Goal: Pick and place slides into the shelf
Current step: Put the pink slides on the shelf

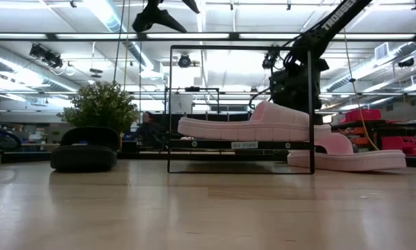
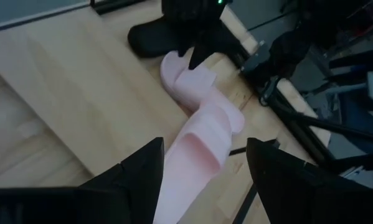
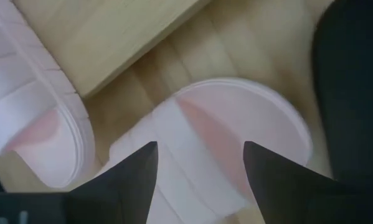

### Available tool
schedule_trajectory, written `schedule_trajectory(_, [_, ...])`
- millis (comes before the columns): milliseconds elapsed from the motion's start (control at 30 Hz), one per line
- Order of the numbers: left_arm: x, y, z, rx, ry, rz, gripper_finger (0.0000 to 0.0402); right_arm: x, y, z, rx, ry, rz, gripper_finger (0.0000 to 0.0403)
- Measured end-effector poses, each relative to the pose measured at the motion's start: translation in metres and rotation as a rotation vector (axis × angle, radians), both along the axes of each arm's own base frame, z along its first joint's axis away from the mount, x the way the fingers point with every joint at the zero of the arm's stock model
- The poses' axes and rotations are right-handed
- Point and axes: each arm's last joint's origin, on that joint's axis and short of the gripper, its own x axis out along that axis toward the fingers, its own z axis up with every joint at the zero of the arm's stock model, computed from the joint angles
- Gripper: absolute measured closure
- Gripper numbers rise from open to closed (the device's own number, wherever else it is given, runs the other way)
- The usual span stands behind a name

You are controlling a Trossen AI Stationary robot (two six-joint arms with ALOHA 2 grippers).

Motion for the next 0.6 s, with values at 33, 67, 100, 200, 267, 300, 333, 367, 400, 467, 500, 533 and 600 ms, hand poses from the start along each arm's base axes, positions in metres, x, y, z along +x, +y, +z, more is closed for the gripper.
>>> schedule_trajectory(33, [0.000,0.000,-0.001,-0.001,0.005,0.000,0.0172,0.000,0.000,-0.002,0.009,-0.001,0.009,0.0160])
schedule_trajectory(67, [0.000,0.000,-0.001,0.000,0.004,0.000,0.0173,0.001,0.000,-0.004,0.014,0.000,0.020,0.0160])
schedule_trajectory(100, [0.000,0.000,-0.001,0.000,0.004,0.000,0.0174,0.002,0.000,-0.006,0.016,0.001,0.030,0.0160])
schedule_trajectory(200, [0.000,0.000,-0.001,-0.001,0.012,0.000,0.0174,0.002,0.000,-0.010,0.023,0.004,0.057,0.0160])
schedule_trajectory(267, [0.000,0.000,-0.001,0.000,0.012,0.000,0.0173,0.002,-0.001,-0.012,0.029,0.007,0.067,0.0160])
schedule_trajectory(300, [0.000,0.000,-0.001,0.000,0.012,0.000,0.0173,0.002,-0.001,-0.014,0.036,0.008,0.072,0.0160])
schedule_trajectory(333, [0.000,0.000,-0.001,0.000,0.013,0.000,0.0173,0.002,0.000,-0.015,0.045,0.009,0.079,0.0160])
schedule_trajectory(367, [0.000,0.000,-0.001,0.000,0.014,0.000,0.0174,0.002,0.000,-0.016,0.055,0.012,0.087,0.0160])
schedule_trajectory(400, [0.000,0.000,-0.001,0.000,0.014,0.000,0.0175,0.001,0.001,-0.017,0.073,0.016,0.094,0.0160])
schedule_trajectory(467, [0.000,0.000,-0.001,0.000,0.014,0.000,0.0177,0.001,0.002,-0.020,0.099,0.022,0.102,0.0160])
schedule_trajectory(500, [0.000,0.000,-0.001,0.000,0.015,0.000,0.0178,0.001,0.002,-0.020,0.107,0.022,0.105,0.0160])
schedule_trajectory(533, [0.000,0.000,-0.001,0.000,0.014,0.000,0.0179,0.000,0.002,-0.021,0.111,0.022,0.107,0.0161])
schedule_trajectory(600, [0.000,0.000,-0.001,0.000,0.014,0.000,0.0179,0.001,0.003,-0.021,0.111,0.016,0.115,0.0163])
